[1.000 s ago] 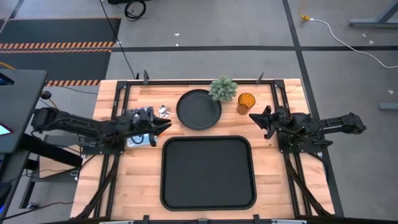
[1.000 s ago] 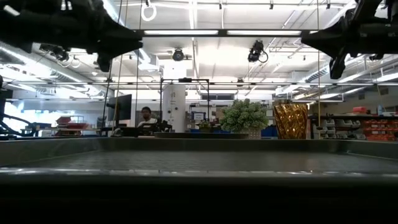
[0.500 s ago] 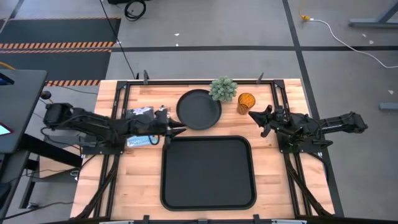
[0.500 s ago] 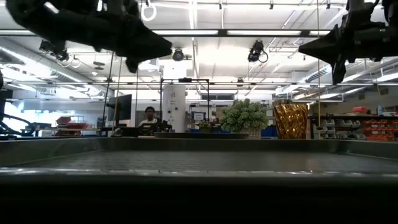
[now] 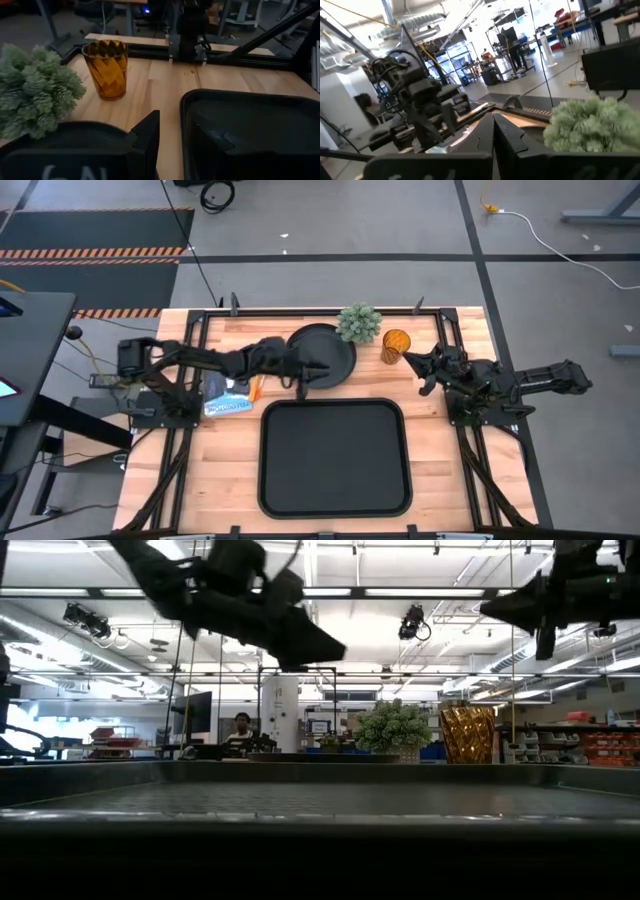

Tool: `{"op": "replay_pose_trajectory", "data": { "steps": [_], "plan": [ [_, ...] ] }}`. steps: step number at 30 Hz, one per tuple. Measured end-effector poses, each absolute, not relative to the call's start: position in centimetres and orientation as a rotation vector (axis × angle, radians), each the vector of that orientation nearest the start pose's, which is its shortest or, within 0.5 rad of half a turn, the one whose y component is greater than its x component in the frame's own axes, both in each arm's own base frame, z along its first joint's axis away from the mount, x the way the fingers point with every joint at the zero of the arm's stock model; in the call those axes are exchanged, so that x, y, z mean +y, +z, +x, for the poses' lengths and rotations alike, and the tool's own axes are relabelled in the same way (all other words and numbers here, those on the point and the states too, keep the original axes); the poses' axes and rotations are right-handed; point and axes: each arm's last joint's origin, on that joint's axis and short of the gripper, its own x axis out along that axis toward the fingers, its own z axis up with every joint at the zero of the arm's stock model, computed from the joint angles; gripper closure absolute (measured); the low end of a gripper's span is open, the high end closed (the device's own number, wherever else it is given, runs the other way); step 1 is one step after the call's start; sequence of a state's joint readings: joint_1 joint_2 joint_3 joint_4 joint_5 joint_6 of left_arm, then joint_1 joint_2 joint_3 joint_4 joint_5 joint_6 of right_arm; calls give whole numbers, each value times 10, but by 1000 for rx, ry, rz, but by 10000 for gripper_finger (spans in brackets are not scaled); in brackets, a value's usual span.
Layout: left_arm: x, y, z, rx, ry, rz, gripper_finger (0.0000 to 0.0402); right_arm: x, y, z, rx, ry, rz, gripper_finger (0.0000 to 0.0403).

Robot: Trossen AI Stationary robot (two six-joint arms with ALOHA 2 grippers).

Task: Pick and place plate/cup/fork/spoon on tray
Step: Put the yellow cup on the top right of the black tray

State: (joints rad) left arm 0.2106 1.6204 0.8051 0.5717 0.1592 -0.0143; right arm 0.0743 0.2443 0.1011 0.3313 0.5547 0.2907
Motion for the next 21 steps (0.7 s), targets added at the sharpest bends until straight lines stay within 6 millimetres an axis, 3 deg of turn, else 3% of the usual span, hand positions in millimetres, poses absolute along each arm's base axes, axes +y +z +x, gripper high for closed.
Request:
{"op": "replay_pose_trajectory", "data": {
  "steps": [7,13,21],
  "plan": [
    [84,216,379,351,4,-34,296,-9,238,102,-152,-518,261,394],
    [97,225,414,430,-28,39,290,-12,243,97,9,-620,233,394],
    [118,233,450,488,-88,108,232,-18,238,100,124,-692,266,382]
  ]
}}
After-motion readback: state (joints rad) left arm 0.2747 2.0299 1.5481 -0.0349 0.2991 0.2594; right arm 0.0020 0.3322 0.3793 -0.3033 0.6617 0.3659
